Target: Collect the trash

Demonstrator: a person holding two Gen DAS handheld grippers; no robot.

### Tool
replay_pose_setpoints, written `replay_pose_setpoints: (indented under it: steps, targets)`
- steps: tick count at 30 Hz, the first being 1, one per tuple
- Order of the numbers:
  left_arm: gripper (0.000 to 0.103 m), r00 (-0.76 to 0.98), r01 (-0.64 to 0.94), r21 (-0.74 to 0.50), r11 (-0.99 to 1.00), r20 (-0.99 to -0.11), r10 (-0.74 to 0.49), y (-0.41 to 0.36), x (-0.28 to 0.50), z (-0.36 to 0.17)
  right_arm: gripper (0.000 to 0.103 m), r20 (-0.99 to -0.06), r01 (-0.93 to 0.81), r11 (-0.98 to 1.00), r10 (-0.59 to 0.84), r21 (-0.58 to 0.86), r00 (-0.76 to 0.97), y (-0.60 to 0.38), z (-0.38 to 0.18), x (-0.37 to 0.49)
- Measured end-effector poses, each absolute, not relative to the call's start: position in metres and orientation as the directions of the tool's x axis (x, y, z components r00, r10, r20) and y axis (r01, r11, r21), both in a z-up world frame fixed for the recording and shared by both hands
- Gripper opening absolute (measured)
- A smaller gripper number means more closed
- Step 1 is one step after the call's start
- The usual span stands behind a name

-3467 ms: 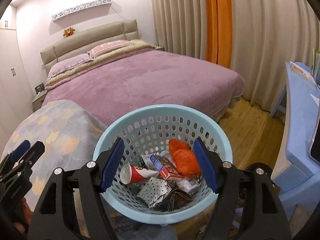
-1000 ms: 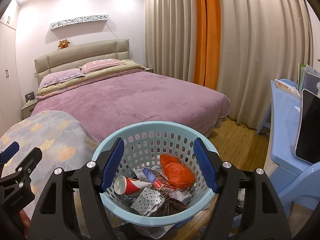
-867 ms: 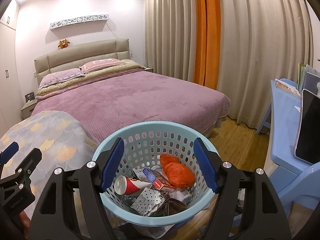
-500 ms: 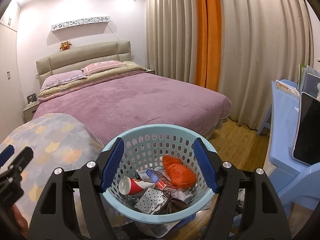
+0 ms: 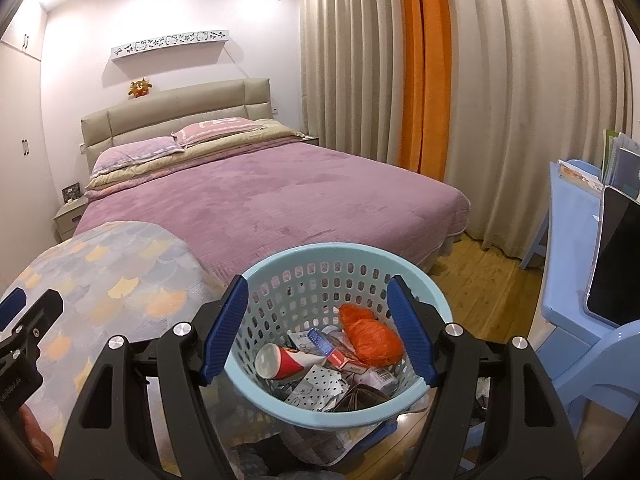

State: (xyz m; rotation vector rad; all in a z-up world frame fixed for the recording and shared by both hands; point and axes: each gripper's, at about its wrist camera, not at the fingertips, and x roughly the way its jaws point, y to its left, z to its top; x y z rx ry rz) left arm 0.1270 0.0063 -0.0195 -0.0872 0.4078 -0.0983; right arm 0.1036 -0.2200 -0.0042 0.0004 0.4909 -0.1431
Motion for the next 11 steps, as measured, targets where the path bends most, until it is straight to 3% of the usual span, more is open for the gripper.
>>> replay_pose_setpoints:
  steps: [11]
  targets:
    - [0.094,0.91,0.041,-0.117,0.992,-0.405,-0.085,0.036,0.121,-0.019,0.068,-0.486,0.081,0.995,-0.096,-0.053,0.869,-0.187,-0.007,0.107]
